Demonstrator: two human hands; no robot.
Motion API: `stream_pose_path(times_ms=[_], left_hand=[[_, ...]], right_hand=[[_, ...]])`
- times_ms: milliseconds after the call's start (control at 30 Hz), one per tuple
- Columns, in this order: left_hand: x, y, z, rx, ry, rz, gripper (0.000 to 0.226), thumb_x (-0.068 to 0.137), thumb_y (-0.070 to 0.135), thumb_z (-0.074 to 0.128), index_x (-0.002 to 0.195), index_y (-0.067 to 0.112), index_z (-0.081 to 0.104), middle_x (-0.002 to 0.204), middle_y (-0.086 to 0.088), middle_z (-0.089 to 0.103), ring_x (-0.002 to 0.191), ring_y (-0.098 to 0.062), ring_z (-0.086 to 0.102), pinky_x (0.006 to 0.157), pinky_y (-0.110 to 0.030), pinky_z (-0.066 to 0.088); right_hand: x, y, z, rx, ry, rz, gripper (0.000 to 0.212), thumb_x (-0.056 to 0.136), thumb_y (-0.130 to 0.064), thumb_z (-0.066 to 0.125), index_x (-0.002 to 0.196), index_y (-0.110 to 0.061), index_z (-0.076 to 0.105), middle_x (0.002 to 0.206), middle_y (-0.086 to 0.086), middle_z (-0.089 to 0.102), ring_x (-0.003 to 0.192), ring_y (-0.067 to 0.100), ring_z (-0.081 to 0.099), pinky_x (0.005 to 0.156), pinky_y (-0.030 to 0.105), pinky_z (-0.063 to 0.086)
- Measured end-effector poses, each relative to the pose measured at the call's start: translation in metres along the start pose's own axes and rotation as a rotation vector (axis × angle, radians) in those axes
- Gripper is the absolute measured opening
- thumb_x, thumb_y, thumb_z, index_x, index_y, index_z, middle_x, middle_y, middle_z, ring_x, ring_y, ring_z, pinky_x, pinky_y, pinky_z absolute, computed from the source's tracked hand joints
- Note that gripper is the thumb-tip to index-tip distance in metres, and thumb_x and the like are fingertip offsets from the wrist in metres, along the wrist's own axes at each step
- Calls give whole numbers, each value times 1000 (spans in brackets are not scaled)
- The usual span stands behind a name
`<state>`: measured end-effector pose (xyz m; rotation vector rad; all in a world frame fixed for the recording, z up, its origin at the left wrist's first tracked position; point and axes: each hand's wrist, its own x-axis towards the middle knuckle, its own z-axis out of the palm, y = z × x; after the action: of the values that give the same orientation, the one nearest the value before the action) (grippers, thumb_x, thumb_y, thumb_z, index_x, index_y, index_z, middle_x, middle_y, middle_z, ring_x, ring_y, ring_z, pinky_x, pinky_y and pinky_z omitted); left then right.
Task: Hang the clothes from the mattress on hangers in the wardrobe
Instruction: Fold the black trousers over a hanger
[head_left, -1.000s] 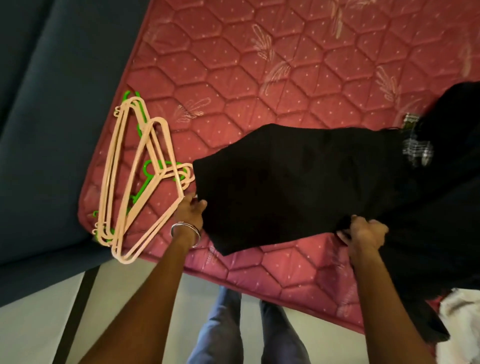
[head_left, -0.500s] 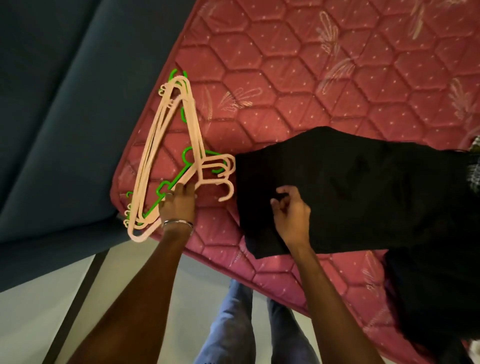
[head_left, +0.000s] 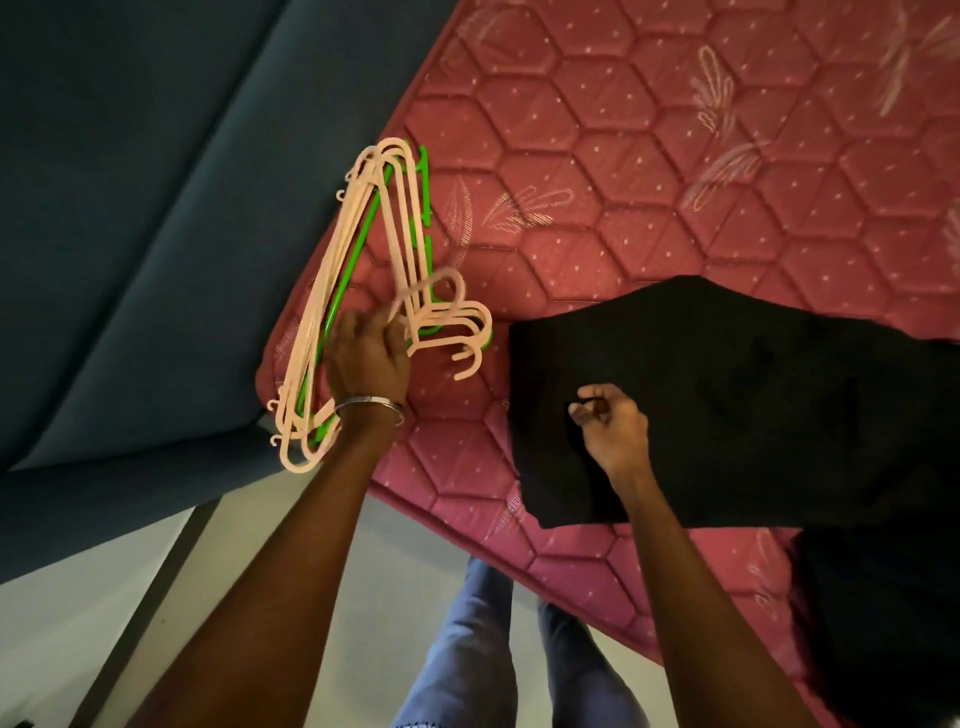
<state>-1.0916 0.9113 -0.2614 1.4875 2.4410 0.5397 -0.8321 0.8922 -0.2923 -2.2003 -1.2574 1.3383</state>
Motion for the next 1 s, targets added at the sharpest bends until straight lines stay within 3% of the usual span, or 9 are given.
stream_pose_path(times_ms=[67,200,300,400,533,667,767,833,1000], left_hand=[[10,10,-13,-106,141,-12,28,92,23,53,98,0,69,84,-24,57,76,-33,55,65,-27,28],[35,29,-47,-359,382,-136,28,88,28,61,91,3,73,76,-21,62,71,-28,56,66,-25,35],[37,57,-66,-624,402,-178,25,84,33,62,90,14,76,80,-6,70,76,-17,63,74,-27,50],[15,99,-71,-862,325,-216,17,81,34,61,81,23,74,67,5,62,65,-9,54,63,-31,48],[-45,161,-44,-1044,74,-264,18,80,30,63,87,21,76,62,-14,62,61,-9,45,60,-30,37],[-125,220,-5,-996,-251,-62,20,77,36,61,93,35,74,71,5,68,64,0,49,65,-28,40],[-189,270,13,-846,-385,158,25,84,23,58,104,16,71,87,-10,62,72,-3,54,71,-18,44],[-222,301,19,-818,-473,208,29,83,23,57,101,6,72,87,-5,55,73,-3,53,71,-15,43],[-249,344,34,-796,-869,529,35,85,22,58,115,8,67,84,3,57,75,-1,55,74,-13,43]], right_hand=[[3,4,-8,88,-63,71,11,87,-8,67,95,-15,65,75,2,65,72,17,65,78,34,55],[3,15,-31,138,26,58,14,87,-6,64,96,-17,67,80,5,70,81,20,68,81,38,56],[-7,34,-51,193,159,121,15,86,-7,66,95,-17,69,84,5,70,83,20,68,83,39,56],[-24,51,-76,438,236,236,14,87,-5,63,91,-18,68,80,2,69,81,23,67,68,33,56],[-56,36,-112,725,57,52,10,87,-13,66,98,-13,66,84,6,70,75,14,67,61,25,53],[-82,4,-158,936,-141,-159,54,74,-42,71,117,-12,61,104,7,72,95,23,67,75,30,55],[-88,-5,-210,943,-98,-164,58,74,-33,74,121,-3,58,99,5,72,93,21,66,77,29,54],[-89,4,-247,872,3,-142,32,79,-16,74,106,-4,62,84,6,70,80,20,66,71,30,53],[-83,54,-327,862,217,-9,16,94,1,49,107,-2,59,81,14,70,61,22,68,56,32,58]])
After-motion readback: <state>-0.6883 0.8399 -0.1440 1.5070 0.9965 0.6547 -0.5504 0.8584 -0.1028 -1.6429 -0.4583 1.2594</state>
